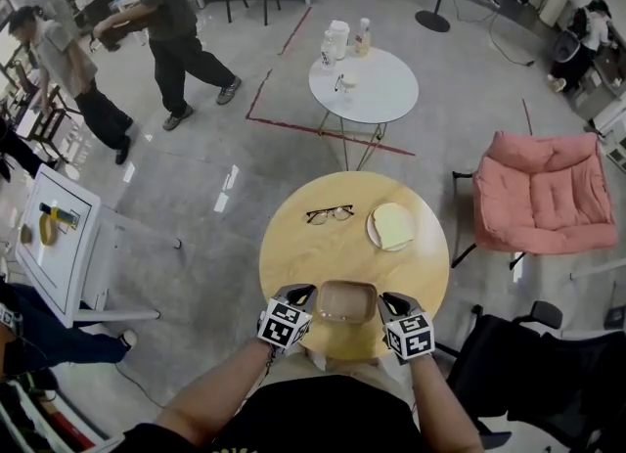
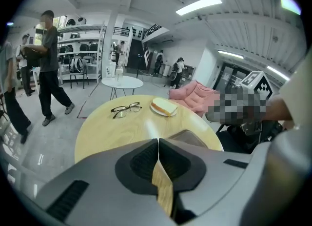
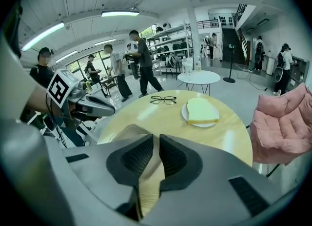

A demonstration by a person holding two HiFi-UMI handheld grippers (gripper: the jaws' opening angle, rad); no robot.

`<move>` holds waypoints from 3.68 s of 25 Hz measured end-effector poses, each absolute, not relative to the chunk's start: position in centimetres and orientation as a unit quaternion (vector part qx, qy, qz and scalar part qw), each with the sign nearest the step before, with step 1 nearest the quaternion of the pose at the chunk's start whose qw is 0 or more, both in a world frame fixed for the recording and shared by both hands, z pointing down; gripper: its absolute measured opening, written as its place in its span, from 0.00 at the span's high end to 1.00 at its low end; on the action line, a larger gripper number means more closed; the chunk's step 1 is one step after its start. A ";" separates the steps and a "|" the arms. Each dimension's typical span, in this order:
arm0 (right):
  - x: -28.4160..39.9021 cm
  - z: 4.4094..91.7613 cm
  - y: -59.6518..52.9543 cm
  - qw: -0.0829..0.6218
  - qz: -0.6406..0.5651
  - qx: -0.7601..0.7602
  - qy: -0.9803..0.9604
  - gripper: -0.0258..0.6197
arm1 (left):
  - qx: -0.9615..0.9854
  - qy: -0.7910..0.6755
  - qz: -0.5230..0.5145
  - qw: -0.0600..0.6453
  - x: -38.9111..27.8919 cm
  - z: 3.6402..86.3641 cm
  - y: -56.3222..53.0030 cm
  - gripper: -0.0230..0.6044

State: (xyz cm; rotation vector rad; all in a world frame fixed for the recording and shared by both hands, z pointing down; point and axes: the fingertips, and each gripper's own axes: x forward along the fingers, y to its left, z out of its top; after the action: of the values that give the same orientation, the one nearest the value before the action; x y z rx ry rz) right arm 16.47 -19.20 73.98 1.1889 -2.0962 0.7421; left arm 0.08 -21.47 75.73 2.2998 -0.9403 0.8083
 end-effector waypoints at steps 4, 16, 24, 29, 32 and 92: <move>16.7 75.5 -18.7 0.316 0.300 0.442 -0.784 0.85 | 0.840 -0.343 0.303 0.290 0.4 77.2 -21.0 0.93; 17.1 79.3 -17.8 0.328 0.353 0.427 -0.765 0.79 | 0.820 -0.330 0.305 0.355 0.8 79.9 -20.4 0.73; 17.5 81.2 -17.8 0.326 0.391 0.423 -0.750 0.79 | 0.814 -0.310 0.321 0.372 1.7 81.4 -19.7 0.70; 17.5 82.3 -17.8 0.326 0.410 0.419 -0.742 0.79 | 0.812 -0.303 0.332 0.373 2.0 82.1 -19.6 0.70; 17.4 82.5 -17.9 0.323 0.415 0.419 -0.740 0.79 | 0.809 -0.303 0.330 0.381 2.1 82.3 -19.7 0.70; 15.4 71.2 -17.5 0.241 0.361 0.467 -0.770 0.89 | 0.847 -0.350 0.269 0.298 -0.3 72.2 -20.5 0.90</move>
State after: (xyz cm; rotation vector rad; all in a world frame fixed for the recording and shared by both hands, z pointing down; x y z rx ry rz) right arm 15.45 -17.51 71.23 1.2784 -2.1068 0.9883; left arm -0.26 -20.55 72.18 2.2490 -0.9288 0.7134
